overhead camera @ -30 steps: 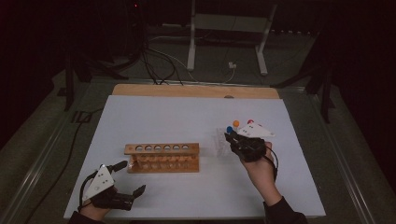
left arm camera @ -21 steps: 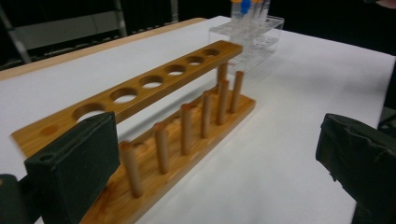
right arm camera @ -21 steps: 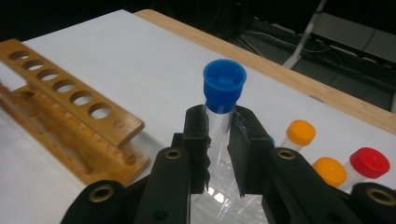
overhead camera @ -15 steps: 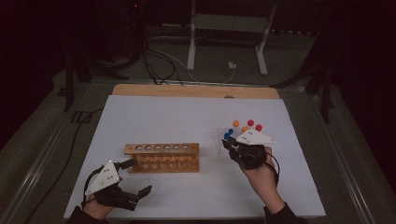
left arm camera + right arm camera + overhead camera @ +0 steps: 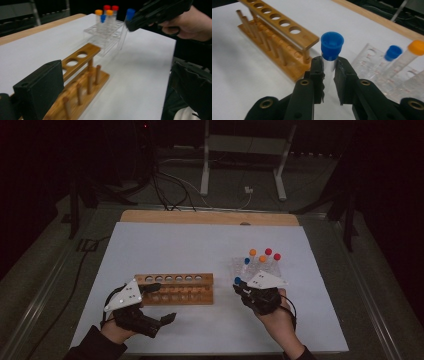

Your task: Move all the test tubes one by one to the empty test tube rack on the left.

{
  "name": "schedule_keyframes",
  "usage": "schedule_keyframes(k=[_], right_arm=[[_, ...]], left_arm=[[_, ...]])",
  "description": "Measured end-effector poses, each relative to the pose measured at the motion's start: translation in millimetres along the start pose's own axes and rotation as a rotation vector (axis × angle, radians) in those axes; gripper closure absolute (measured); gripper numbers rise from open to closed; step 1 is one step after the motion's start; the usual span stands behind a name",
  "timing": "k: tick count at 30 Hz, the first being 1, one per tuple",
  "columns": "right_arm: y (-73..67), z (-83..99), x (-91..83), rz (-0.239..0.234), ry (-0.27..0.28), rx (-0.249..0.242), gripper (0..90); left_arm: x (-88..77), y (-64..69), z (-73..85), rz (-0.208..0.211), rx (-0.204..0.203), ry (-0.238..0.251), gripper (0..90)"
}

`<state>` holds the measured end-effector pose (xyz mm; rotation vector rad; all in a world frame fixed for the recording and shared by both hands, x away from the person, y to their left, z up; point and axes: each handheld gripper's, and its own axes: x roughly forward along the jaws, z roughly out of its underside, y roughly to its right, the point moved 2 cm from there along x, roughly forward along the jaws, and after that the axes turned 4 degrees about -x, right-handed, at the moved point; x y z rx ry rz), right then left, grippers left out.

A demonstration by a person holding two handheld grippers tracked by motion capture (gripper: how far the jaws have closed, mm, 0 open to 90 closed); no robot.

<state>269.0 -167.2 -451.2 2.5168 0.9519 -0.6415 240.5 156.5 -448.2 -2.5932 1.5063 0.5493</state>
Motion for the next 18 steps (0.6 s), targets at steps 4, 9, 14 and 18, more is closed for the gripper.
schedule_keyframes(k=[4, 9, 14, 18], right_arm=[[-6.4, 2.6, 0.5, -0.021, -0.007, -0.009, 77.2], [-11.0, 3.7, 1.8, -0.036, -0.009, -0.017, 77.2], [-13.6, 3.3, 0.3, -0.045, -0.005, -0.015, 77.2], [-15.1, 3.3, -0.5, -0.053, -0.004, -0.021, 77.2]], left_arm=[[11.4, 5.3, -9.3, 0.028, 0.010, 0.002, 0.5], [26.7, 13.1, -20.7, 0.053, 0.040, 0.008, 2.1], [40.3, 18.6, -28.5, 0.078, 0.067, 0.003, 4.8], [50.1, 21.8, -34.7, 0.086, 0.076, 0.013, 6.4]])
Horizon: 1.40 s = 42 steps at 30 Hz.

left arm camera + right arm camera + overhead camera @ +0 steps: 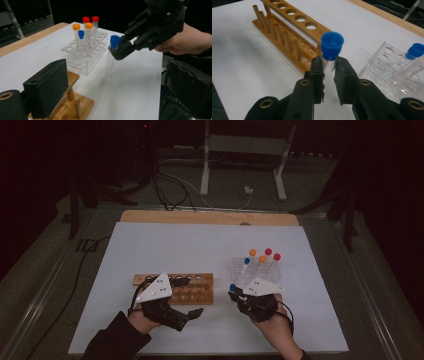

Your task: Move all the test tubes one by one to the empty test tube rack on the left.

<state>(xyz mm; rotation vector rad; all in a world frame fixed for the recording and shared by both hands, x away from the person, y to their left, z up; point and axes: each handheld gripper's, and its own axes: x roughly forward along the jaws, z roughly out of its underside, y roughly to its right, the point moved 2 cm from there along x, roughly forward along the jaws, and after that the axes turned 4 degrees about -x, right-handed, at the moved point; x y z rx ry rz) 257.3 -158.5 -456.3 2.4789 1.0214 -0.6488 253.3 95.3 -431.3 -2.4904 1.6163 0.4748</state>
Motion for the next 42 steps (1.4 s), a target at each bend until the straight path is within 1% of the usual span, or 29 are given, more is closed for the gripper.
schedule_keyframes(k=[3, 6, 7, 8, 11, 13, 15, 19, 23, 24, 28, 30, 33, 35, 40, 42], right_arm=[[-1.2, 0.1, 1.0, -0.004, 0.000, -0.003, 77.2], [-2.2, 0.1, 1.2, -0.007, -0.003, -0.002, 77.2], [-2.5, 0.2, 1.2, -0.008, -0.005, -0.002, 77.2], [-2.8, 0.1, 1.3, -0.009, -0.004, 0.001, 77.2], [-2.8, 0.4, 1.5, -0.011, -0.005, -0.004, 77.2], [-3.2, 0.5, 1.5, -0.011, -0.005, -0.003, 77.2], [-3.6, 0.6, 1.5, -0.015, -0.004, -0.007, 77.2], [-4.4, 0.7, 1.8, -0.019, -0.004, -0.014, 77.2], [-4.6, 0.6, 1.7, -0.022, -0.004, -0.013, 77.2], [-4.6, 0.6, 1.7, -0.023, -0.005, -0.011, 77.2], [-4.5, 0.8, 1.6, -0.024, -0.004, -0.014, 77.2], [-4.6, 0.7, 1.3, -0.024, -0.005, -0.012, 77.2], [-4.6, 0.4, 0.5, -0.026, -0.002, -0.007, 77.2], [-4.4, 0.7, 0.5, -0.027, -0.004, -0.006, 77.2], [-4.3, 0.9, 0.2, -0.027, -0.005, -0.006, 77.2], [-4.0, 0.8, -0.1, -0.025, -0.005, -0.008, 77.2]], left_arm=[[8.0, 1.4, -5.1, 0.010, 0.008, 0.005, 7.7], [16.1, 2.1, -9.7, 0.022, 0.016, 0.011, 12.4], [18.9, 2.3, -11.2, 0.033, 0.013, 0.014, 13.6], [21.7, 2.7, -12.7, 0.032, 0.015, 0.017, 15.8], [30.6, 4.5, -17.3, 0.040, 0.020, 0.017, 17.3], [36.0, 5.9, -20.2, 0.037, 0.032, 0.011, 21.2], [40.9, 6.6, -22.5, 0.037, 0.034, 0.009, 22.5], [48.5, 6.5, -25.4, 0.043, 0.040, 0.012, 30.8], [56.4, 8.1, -26.6, 0.044, 0.047, 0.005, 37.7], [58.2, 8.2, -26.8, 0.052, 0.045, 0.003, 39.0], [65.3, 7.4, -26.4, 0.048, 0.046, -0.004, 46.0], [68.6, 6.6, -25.4, 0.046, 0.053, -0.014, 49.2], [73.0, 5.7, -24.2, 0.041, 0.040, -0.018, 52.9], [75.9, 5.0, -23.1, 0.046, 0.039, -0.030, 55.6], [82.9, 4.6, -21.8, 0.033, 0.036, -0.046, 62.3], [84.6, 4.5, -21.2, 0.029, 0.042, -0.053, 64.2]])
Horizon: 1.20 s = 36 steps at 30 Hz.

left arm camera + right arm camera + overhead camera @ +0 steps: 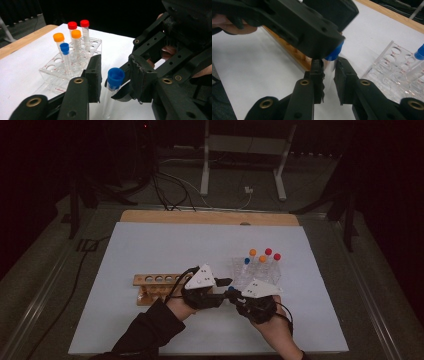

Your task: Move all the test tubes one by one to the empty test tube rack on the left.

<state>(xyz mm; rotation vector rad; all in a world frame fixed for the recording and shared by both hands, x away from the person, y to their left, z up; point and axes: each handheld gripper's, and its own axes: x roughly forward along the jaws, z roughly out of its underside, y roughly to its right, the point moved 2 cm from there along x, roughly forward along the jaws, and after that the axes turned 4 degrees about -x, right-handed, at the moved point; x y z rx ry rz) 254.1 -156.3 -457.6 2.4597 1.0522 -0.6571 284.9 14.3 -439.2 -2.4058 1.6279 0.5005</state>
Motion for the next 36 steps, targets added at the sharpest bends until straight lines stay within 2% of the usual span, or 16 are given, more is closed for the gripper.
schedule_keyframes(k=[7, 11, 14, 20, 29, 36], right_arm=[[1.4, 0.1, -0.5, 0.004, 0.004, 0.005, 77.2], [2.3, 0.7, -0.4, 0.005, 0.002, 0.005, 77.2], [2.7, 0.7, -0.3, 0.005, 0.002, 0.010, 77.2], [3.4, -0.7, -2.5, -0.001, 0.029, 0.021, 74.7], [7.5, -2.0, -5.7, 0.014, 0.048, 0.048, 46.7], [9.6, -4.5, -7.8, 0.036, 0.081, 0.075, 20.7]], left_arm=[[3.4, -1.2, 1.7, 0.002, 0.007, -0.022, 75.3], [4.3, -0.6, 1.6, -0.011, 0.012, -0.022, 76.8], [4.8, 1.6, 0.9, -0.024, 0.035, -0.027, 77.3], [1.1, 0.9, -3.5, -0.030, 0.037, -0.018, 77.5], [-20.0, -10.3, -11.1, -0.085, 0.028, 0.005, 77.5], [-40.9, -21.1, -17.7, -0.130, 0.015, 0.018, 77.5]])
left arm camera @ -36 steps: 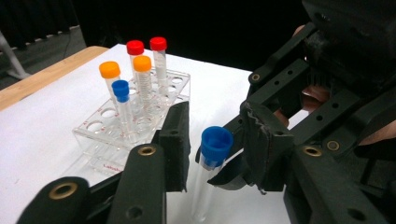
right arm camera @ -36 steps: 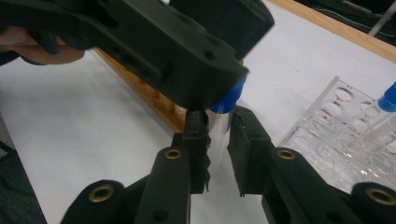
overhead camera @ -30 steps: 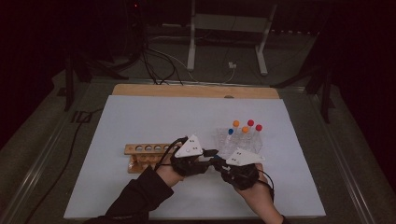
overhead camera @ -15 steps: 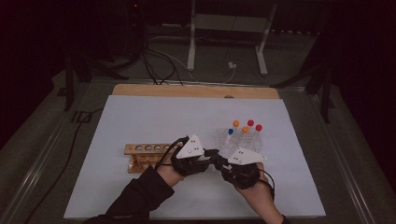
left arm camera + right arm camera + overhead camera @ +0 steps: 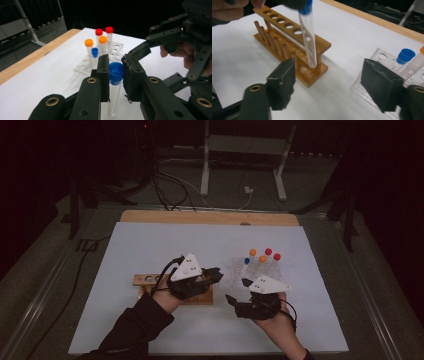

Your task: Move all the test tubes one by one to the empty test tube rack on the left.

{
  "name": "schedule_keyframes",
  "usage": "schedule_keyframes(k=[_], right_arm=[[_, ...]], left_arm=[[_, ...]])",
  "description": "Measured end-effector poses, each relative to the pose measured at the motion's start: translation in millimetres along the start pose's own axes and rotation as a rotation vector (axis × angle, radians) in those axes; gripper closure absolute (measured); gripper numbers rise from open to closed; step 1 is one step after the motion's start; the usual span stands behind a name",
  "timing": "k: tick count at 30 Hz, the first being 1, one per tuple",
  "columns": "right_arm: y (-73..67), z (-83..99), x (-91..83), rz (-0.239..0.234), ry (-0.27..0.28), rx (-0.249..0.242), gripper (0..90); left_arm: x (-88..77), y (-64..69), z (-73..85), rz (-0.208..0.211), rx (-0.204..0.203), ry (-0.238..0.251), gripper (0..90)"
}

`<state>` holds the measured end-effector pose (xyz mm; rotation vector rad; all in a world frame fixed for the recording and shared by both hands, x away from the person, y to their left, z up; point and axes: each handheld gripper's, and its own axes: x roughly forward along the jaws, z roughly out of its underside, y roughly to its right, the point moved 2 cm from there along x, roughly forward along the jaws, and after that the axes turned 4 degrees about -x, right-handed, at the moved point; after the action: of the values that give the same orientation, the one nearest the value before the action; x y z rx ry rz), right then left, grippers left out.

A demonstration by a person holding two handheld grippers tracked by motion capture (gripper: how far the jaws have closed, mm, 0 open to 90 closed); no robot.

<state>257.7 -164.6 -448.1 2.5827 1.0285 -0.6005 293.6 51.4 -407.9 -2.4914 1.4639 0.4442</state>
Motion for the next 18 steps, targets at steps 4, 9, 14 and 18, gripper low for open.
schedule_keyframes(k=[4, 9, 14, 18], right_arm=[[1.8, -1.4, -1.3, 0.024, 0.024, 0.035, 10.0], [4.2, -3.0, -3.9, 0.057, 0.041, 0.053, 1.7], [5.7, -2.7, -5.7, 0.033, 0.048, 0.053, 0.0], [6.5, -2.1, -6.5, 0.026, 0.051, 0.054, 0.0]], left_arm=[[-8.2, -8.4, -0.3, -0.034, -0.010, 0.004, 77.5], [-17.2, -19.5, -2.0, -0.067, -0.020, 0.013, 77.5], [-22.1, -30.0, -3.9, -0.107, -0.023, 0.018, 77.5], [-21.4, -35.7, 0.1, -0.125, -0.038, 0.014, 77.5]])
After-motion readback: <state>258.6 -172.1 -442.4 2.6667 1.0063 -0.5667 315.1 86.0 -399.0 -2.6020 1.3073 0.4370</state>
